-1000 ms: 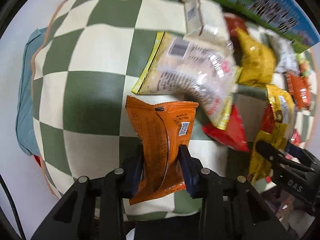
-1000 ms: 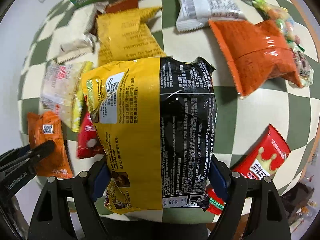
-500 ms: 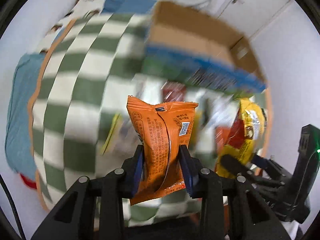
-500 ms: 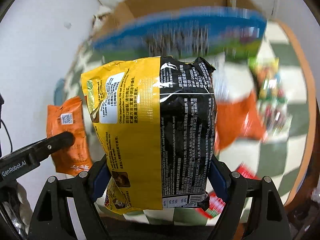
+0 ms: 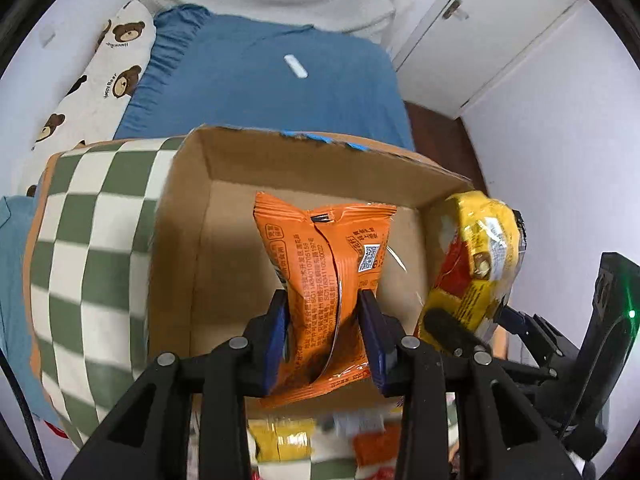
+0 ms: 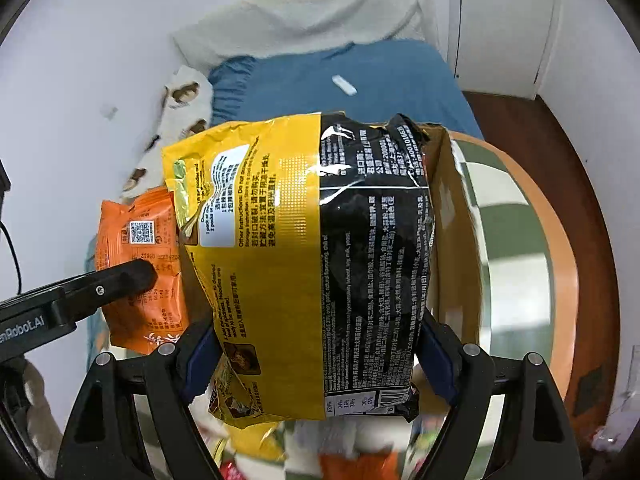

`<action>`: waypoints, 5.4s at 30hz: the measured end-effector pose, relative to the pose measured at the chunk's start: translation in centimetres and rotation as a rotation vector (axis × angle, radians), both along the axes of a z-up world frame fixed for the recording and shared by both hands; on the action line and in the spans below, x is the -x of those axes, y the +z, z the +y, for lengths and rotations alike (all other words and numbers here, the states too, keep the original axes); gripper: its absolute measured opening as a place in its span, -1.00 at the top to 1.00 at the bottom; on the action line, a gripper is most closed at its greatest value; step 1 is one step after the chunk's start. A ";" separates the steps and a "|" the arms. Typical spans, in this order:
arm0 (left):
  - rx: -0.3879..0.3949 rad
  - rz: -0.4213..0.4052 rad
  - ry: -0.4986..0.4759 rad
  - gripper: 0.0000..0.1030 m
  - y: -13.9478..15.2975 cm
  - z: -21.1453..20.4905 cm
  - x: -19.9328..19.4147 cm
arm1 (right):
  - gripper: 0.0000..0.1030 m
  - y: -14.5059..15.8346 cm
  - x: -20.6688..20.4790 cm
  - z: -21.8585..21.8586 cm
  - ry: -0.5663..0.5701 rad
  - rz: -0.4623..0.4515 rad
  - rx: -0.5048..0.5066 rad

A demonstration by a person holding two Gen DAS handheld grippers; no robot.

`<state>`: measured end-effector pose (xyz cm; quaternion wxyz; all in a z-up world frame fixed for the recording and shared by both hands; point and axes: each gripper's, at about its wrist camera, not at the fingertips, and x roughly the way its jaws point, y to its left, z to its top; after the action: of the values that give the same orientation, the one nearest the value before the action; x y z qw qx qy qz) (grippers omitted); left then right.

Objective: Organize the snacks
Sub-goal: 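Carry both packets into the cardboard box and open both grippers, then grasp the white-yellow packet with the left gripper while the right grasps the orange packet, then lower both packets into the box and release them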

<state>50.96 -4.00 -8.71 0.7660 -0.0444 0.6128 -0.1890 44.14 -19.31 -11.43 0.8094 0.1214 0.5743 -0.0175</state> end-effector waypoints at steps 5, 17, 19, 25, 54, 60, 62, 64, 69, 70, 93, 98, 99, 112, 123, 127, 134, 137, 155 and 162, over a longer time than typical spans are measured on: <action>-0.067 0.069 -0.020 0.37 -4.2 -2.2 -4.8 | -0.68 -4.6 -5.2 -0.5 0.027 0.122 0.008; -0.177 0.100 0.000 -0.70 -8.1 -2.4 -9.2 | -0.89 -9.3 -9.7 -1.9 0.060 0.238 0.060; -0.176 0.100 0.006 -0.70 -8.1 -2.0 -9.2 | -0.89 -8.7 -9.4 -2.0 0.050 0.233 0.065; -0.187 0.069 0.002 -0.70 -7.1 -1.1 -6.0 | -0.89 -5.4 -6.5 -2.1 0.000 0.199 0.068; -0.042 0.330 0.386 -0.86 -13.5 16.6 17.6 | -0.90 -3.2 22.4 -0.2 -0.306 0.118 -0.245; 0.000 0.485 0.521 -0.79 -19.3 19.1 18.9 | -0.90 -8.6 25.8 -2.0 -0.501 0.232 -0.399; 0.008 0.509 0.543 -0.79 -20.2 19.1 18.4 | -0.90 -9.9 25.8 -2.4 -0.554 0.253 -0.405; 0.026 0.529 0.560 -0.79 -20.8 18.9 17.9 | -0.90 -11.1 25.1 -2.6 -0.588 0.269 -0.403; -0.023 0.544 0.561 -0.79 -22.6 17.5 16.0 | -0.53 -13.1 22.8 -3.0 -0.584 0.276 -0.323; -0.051 0.519 0.535 -0.79 -22.6 17.0 15.6 | -0.38 -13.2 22.3 -2.8 -0.558 0.280 -0.292; -0.356 0.289 0.162 -0.40 -22.2 11.0 16.7 | -0.68 -11.0 19.4 4.3 -0.055 0.294 0.079; -0.380 0.229 0.105 -0.04 -21.4 10.5 18.7 | -0.26 -13.1 20.4 4.5 -0.060 0.302 0.130; -0.391 0.212 0.084 -0.01 -21.1 10.3 19.0 | -0.26 -13.1 20.8 4.8 -0.041 0.291 0.135; -0.375 0.182 0.101 0.13 -21.0 13.2 20.8 | -0.22 -16.2 21.9 10.0 0.079 0.275 0.181; -0.326 0.039 0.073 0.18 -12.1 13.1 24.2 | 0.01 -10.9 24.1 8.2 0.087 0.166 -0.003; -0.254 -0.033 0.036 0.18 -7.3 10.4 24.6 | 0.01 -6.3 23.7 8.1 0.120 0.100 -0.055; -0.125 -0.111 -0.058 0.18 -0.2 3.1 16.6 | 0.02 2.9 17.5 4.9 0.111 -0.066 -0.121; -0.132 -0.146 -0.095 0.18 1.4 0.1 12.9 | 0.02 5.0 13.8 2.9 0.104 -0.106 -0.063; -0.418 0.007 -0.154 0.14 -8.3 -3.3 -9.1 | -0.07 -1.1 -7.7 -5.5 0.044 0.132 0.174; -0.314 0.068 -0.120 -0.86 -9.7 -2.4 -11.0 | -0.88 -3.7 -10.0 -5.5 0.011 0.198 0.143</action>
<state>61.97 -6.36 -18.38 0.7297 0.1059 0.6620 -0.1345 54.10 -24.78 -15.11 0.7556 0.0579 0.6492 -0.0657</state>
